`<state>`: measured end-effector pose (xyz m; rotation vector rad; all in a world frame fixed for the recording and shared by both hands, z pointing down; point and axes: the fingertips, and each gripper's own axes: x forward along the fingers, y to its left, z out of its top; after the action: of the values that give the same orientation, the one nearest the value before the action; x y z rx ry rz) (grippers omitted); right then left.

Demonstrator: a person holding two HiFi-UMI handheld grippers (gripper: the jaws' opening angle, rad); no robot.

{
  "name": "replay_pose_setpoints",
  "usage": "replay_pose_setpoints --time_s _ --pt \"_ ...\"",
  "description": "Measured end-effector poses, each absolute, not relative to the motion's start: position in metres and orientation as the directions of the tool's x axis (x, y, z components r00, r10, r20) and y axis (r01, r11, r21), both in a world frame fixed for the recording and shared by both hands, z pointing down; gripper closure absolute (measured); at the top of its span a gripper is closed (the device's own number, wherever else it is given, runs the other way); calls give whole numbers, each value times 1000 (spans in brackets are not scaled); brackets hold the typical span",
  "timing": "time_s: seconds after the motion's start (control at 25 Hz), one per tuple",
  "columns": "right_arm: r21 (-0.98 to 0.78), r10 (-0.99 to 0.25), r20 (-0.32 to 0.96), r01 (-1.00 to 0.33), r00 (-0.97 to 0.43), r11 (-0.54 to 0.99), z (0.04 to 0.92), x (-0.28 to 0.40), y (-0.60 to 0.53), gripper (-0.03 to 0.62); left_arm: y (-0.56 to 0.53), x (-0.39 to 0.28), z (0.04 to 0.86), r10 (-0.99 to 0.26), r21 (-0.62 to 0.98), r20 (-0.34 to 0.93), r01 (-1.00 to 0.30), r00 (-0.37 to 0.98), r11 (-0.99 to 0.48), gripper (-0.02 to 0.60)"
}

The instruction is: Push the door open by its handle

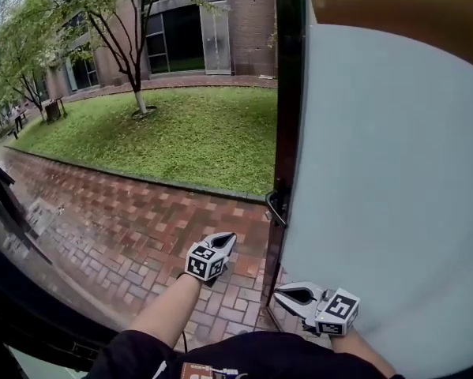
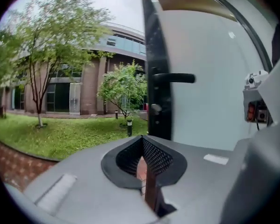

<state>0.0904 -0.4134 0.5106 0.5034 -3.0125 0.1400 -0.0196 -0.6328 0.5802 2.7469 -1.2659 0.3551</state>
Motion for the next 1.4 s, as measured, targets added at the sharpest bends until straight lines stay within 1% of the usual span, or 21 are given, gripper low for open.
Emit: replay_pose_setpoints --time_s 0.16,0.24,0.28,0.44,0.6,0.76,0.84,0.96,1.08,1.24,1.4 --pt "-136 -247 124 -263 -961 955 540 37 -510 594 -712 -69 615 -728 31 300 -769 617 -639 581" --pt "-109 -194 161 -213 -968 971 550 26 -542 594 -741 -77 623 -720 55 302 -766 625 -641 581" --pt "-105 -193 176 -213 -965 971 554 28 -553 594 -750 -76 623 -716 67 298 -762 631 -644 581" --pt "-134 -258 252 -298 -933 945 578 53 -573 594 -759 -68 609 -675 84 291 -720 679 -688 581" --pt "-136 -305 285 -353 -909 926 590 73 -596 594 -752 -51 610 -618 114 291 -668 730 -735 581" --pt "-113 -356 292 -401 -888 909 587 96 -611 594 -740 -27 615 -607 143 283 -659 742 -739 581" --pt "-129 -365 287 -413 -886 902 591 104 -613 594 -733 -18 615 -610 156 279 -662 742 -733 581" --pt "-162 -377 284 -432 -881 887 602 120 -625 594 -731 -9 614 -629 194 236 -670 741 -716 581" --pt "-176 -419 274 -474 -866 863 612 118 -652 594 -739 -20 618 -629 201 232 -670 742 -715 581" --pt "-155 -435 264 -483 -861 862 609 101 -686 594 -752 -50 616 -638 213 212 -672 741 -709 581" --pt "-189 -470 211 -508 -857 840 602 91 -702 594 -754 -76 614 -645 190 205 -676 736 -712 581"
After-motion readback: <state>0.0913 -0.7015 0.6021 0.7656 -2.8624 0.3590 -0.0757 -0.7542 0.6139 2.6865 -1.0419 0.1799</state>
